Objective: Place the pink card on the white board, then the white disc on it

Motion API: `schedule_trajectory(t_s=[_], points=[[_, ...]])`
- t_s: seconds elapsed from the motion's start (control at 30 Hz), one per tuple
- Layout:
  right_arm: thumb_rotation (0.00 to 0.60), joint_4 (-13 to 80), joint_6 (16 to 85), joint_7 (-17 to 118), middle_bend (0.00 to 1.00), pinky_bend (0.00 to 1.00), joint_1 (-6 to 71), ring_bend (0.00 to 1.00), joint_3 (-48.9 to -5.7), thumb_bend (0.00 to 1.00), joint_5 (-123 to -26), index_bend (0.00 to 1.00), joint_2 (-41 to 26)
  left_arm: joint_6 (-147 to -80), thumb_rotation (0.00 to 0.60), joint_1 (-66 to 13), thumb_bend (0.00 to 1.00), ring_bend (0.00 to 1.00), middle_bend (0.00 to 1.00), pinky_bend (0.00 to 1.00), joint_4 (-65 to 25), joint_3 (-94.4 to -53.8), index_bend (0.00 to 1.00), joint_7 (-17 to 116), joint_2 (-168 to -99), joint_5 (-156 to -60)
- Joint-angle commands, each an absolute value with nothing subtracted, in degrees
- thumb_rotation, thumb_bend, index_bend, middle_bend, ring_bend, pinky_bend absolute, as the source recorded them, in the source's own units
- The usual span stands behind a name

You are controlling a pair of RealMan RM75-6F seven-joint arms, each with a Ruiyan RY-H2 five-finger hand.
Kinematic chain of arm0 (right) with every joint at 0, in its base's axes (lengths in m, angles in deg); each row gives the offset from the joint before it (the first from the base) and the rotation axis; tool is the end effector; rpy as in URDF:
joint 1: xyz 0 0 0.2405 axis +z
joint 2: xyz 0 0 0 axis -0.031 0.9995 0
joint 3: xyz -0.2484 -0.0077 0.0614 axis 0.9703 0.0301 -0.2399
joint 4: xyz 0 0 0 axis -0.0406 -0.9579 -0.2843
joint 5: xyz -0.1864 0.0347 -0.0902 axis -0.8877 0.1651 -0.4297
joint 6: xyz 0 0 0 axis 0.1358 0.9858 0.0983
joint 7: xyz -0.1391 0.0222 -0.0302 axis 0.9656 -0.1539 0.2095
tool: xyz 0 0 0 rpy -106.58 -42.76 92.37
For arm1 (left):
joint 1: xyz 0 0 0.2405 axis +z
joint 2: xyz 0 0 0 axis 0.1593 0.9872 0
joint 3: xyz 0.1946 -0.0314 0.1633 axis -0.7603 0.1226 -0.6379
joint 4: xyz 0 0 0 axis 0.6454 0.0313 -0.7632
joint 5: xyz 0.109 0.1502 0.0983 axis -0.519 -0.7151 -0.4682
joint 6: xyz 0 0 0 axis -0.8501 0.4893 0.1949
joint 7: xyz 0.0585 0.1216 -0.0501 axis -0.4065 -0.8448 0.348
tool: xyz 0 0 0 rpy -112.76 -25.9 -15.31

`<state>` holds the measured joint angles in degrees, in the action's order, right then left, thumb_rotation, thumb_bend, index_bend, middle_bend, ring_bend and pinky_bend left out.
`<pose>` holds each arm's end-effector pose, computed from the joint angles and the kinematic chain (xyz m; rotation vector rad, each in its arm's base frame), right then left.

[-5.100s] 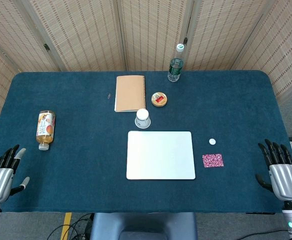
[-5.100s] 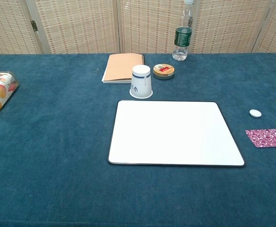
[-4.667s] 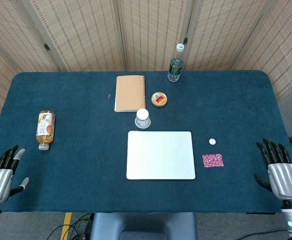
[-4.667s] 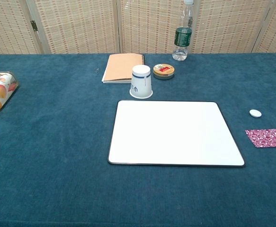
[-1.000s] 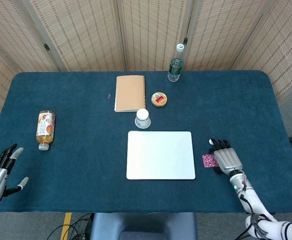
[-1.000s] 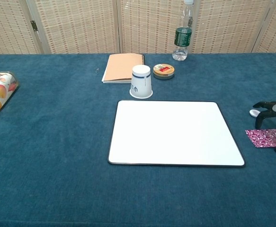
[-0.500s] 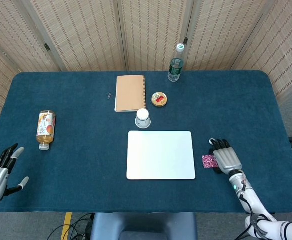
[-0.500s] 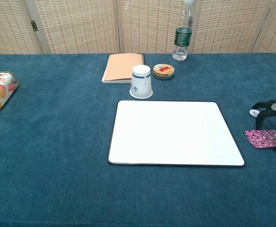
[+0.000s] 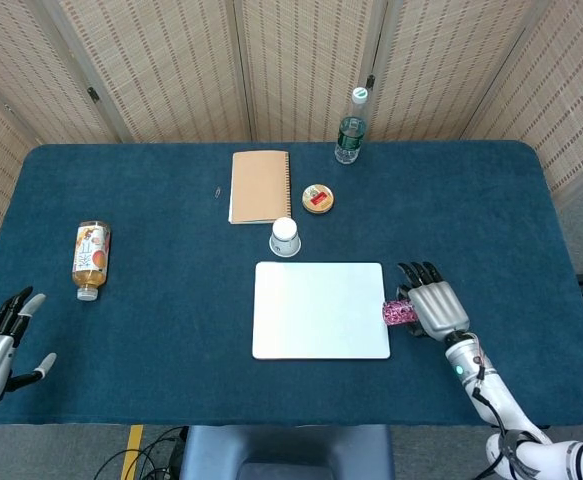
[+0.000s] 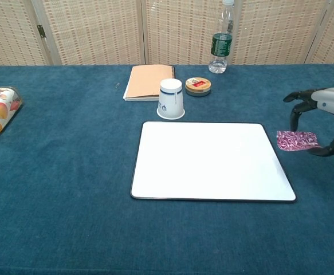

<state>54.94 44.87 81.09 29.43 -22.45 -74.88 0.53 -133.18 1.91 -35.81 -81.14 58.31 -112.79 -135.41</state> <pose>-0.2222 -0.2934 0.0409 1.8203 -0.9038 0.6480 -0.3170 0.1892 0.1665 -1.4484 -0.9329 -0.9574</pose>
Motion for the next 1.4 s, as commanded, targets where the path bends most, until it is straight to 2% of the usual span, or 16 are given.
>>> schedule_trajectory(t_s=[0.03, 0.3, 0.57, 0.63, 0.8, 0.9, 1.17, 1.27, 1.4], points=[[0.600, 55.12, 43.41, 84.27, 0.06, 0.00, 32.21, 0.00, -24.01, 0.20, -71.89, 0.43, -1.88, -133.36, 0.600, 2.03, 0.33, 0.00, 0.00, 0.19, -35.66, -81.11, 0.00, 59.42, -112.39, -135.41], [0.600, 50.09, 42.49, 89.91, 0.06, 0.00, 36.88, 0.00, -25.29, 0.20, -65.91, 0.43, -8.61, -133.76, 0.600, 2.21, 0.33, 0.00, 0.00, 0.19, -34.82, -81.48, 0.00, 63.28, -111.21, -136.34], [0.600, 46.95, 41.29, 90.04, 0.06, 0.00, 39.36, 0.00, -25.83, 0.20, -63.68, 0.43, -11.84, -133.85, 0.600, 2.30, 0.33, 0.00, 0.00, 0.19, -34.16, -81.28, 0.00, 65.41, -110.79, -136.01], [0.600, 46.59, 40.83, 89.99, 0.06, 0.00, 39.91, 0.00, -25.75, 0.18, -63.43, 0.39, -12.17, -133.58, 0.600, 2.18, 0.33, 0.00, 0.00, 0.19, -34.02, -81.25, 0.00, 65.00, -110.90, -135.88], [0.600, 46.61, 39.20, 90.57, 0.02, 0.00, 41.21, 0.00, -25.15, 0.13, -62.04, 0.09, -11.58, -133.45, 0.600, 2.12, 0.33, 0.00, 0.00, 0.19, -34.05, -81.13, 0.00, 64.62, -111.07, -135.63], [0.600, 47.08, 38.87, 90.48, 0.01, 0.00, 41.56, 0.00, -24.73, 0.12, -61.61, 0.02, -10.95, -133.53, 0.600, 2.16, 0.33, 0.00, 0.00, 0.19, -34.04, -81.08, 0.00, 64.56, -111.13, -135.57], [0.600, 51.49, 41.70, 87.61, 0.00, 0.00, 39.50, 0.00, -23.14, 0.11, -64.32, 0.03, -6.12, -133.29, 0.600, 2.09, 0.33, 0.00, 0.00, 0.19, -34.15, -81.22, 0.00, 63.90, -111.23, -135.68], [0.600, 52.44, 44.14, 84.62, 0.01, 0.00, 37.13, 0.00, -22.30, 0.12, -66.82, 0.12, -3.19, -133.36, 0.600, 2.13, 0.33, 0.00, 0.00, 0.19, -34.18, -81.19, 0.00, 63.31, -111.40, -135.61], [0.600, 50.12, 44.13, 80.90, 0.03, 0.00, 35.34, 0.00, -21.88, 0.14, -67.34, 0.22, -0.44, -132.86, 0.600, 1.94, 0.33, 0.00, 0.00, 0.19, -34.54, -81.13, 0.00, 61.65, -111.84, -135.27]])
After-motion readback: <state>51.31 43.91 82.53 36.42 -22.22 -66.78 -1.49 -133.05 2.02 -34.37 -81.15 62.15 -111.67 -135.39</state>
